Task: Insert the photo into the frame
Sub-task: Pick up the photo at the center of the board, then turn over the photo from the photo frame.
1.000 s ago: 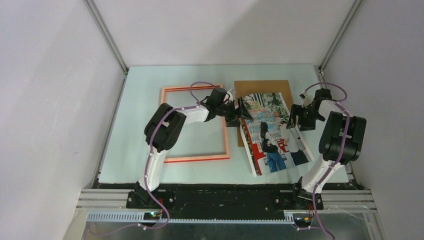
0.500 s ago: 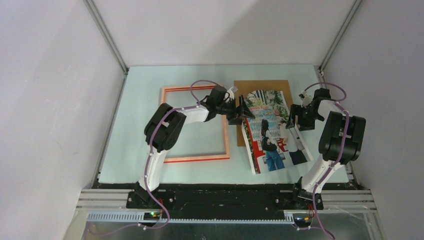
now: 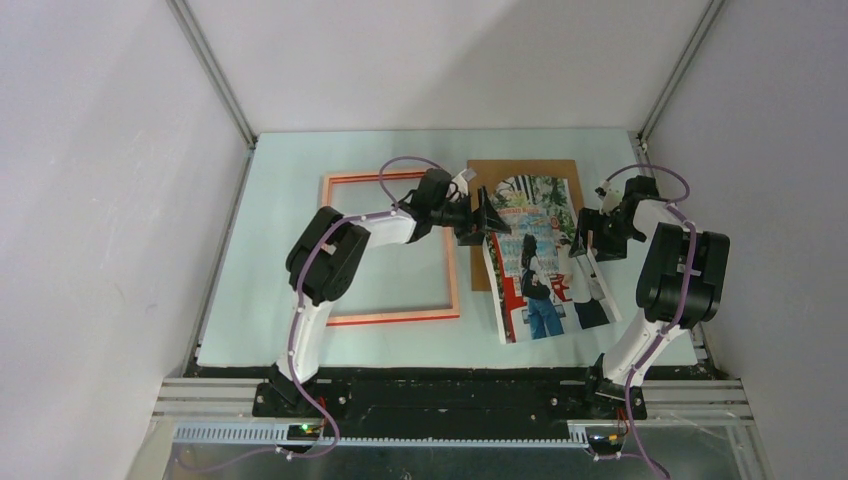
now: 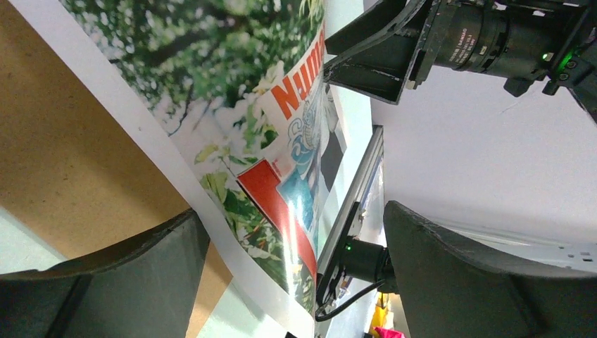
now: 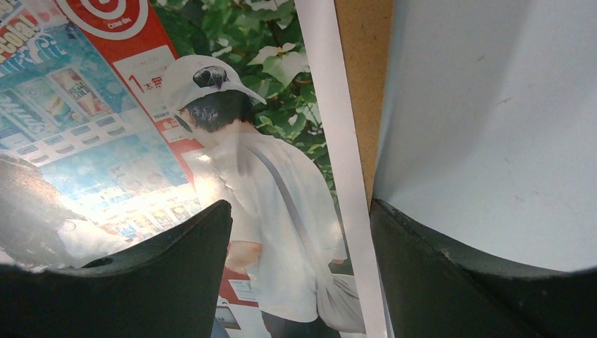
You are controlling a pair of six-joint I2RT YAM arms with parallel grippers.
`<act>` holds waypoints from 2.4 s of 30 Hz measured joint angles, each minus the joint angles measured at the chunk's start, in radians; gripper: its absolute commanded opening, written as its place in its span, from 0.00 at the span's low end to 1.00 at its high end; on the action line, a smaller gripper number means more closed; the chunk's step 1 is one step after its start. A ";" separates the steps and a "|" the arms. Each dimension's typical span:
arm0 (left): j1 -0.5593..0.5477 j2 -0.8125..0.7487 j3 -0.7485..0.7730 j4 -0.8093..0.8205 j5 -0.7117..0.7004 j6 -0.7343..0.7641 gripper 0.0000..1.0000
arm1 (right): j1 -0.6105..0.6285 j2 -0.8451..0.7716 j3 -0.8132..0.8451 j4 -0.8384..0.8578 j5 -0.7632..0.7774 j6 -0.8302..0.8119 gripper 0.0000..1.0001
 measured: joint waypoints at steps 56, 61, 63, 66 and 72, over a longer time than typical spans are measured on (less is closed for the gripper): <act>0.052 -0.008 0.009 -0.057 -0.098 0.032 0.00 | 0.103 -0.351 -0.080 0.027 0.102 0.068 0.84; 0.066 -0.021 0.009 -0.100 -0.102 0.045 0.00 | 0.167 -0.421 -0.080 0.037 0.137 0.067 0.91; 0.072 -0.044 0.009 -0.134 -0.106 0.055 0.00 | 0.203 -0.441 -0.080 0.043 0.144 0.069 0.92; 0.081 -0.092 0.009 -0.172 -0.116 0.071 0.00 | 0.283 -0.475 -0.080 0.060 0.162 0.071 0.92; 0.104 -0.195 0.009 -0.249 -0.136 0.106 0.00 | 0.479 -0.531 -0.080 0.088 0.207 0.068 0.91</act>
